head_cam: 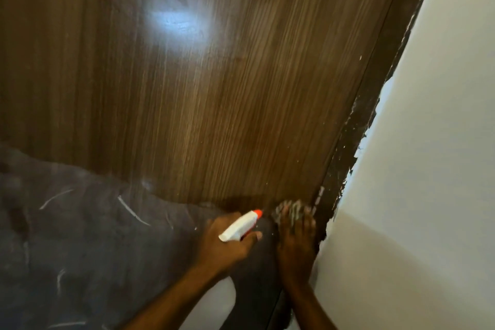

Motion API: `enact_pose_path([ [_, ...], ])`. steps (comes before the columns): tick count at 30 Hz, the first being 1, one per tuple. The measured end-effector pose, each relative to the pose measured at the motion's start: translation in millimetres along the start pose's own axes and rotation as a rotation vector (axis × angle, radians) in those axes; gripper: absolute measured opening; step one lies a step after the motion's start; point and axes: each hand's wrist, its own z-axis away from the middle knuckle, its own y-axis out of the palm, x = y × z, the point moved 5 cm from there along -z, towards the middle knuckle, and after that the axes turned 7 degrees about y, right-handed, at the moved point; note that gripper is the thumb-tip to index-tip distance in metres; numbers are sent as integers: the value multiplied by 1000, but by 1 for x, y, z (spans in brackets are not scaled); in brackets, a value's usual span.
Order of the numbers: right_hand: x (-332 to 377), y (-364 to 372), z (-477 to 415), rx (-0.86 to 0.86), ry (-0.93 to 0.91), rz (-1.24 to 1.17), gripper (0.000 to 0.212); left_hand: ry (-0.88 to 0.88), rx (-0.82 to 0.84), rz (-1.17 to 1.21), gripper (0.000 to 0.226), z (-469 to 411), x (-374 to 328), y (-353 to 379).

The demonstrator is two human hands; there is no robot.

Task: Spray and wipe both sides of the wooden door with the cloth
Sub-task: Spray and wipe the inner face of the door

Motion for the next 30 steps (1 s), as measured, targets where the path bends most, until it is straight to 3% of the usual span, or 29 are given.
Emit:
enact_pose_path([
  [3, -11, 11, 15, 70, 27, 34, 52, 56, 38, 57, 31, -1, -11, 13],
  [6, -7, -9, -32, -92, 111, 130, 56, 106, 63, 55, 29, -3, -11, 21],
  [10, 14, -20, -72, -161, 288, -89, 56, 16, 32, -11, 34, 7, 10, 21],
  [12, 27, -6, -47, -137, 125, -107, 58, -44, -22, -76, 41, 15, 35, 14],
  [15, 18, 21, 6, 28, -411, -142, 52, -220, -132, -32, 43, 32, 75, -11],
  [17, 2, 22, 12, 12, -519, -144, 45, -243, -189, -62, 43, 40, 94, -37],
  [20, 6, 14, -21, -79, -188, -68, 45, -178, -212, -94, 31, 46, 105, -73],
  [22, 52, 0, -50, -106, -35, -119, 53, -158, -244, -111, 26, 49, 111, -95],
  [24, 117, -6, -63, -119, -178, -178, 49, -140, -272, -128, 21, 51, 116, -113],
  [27, 185, 13, -40, -85, -602, -204, 41, -159, -321, -118, 23, 57, 125, -135],
  [30, 168, 33, 3, 51, -837, -187, 39, -150, -366, -115, 25, 64, 140, -151],
])
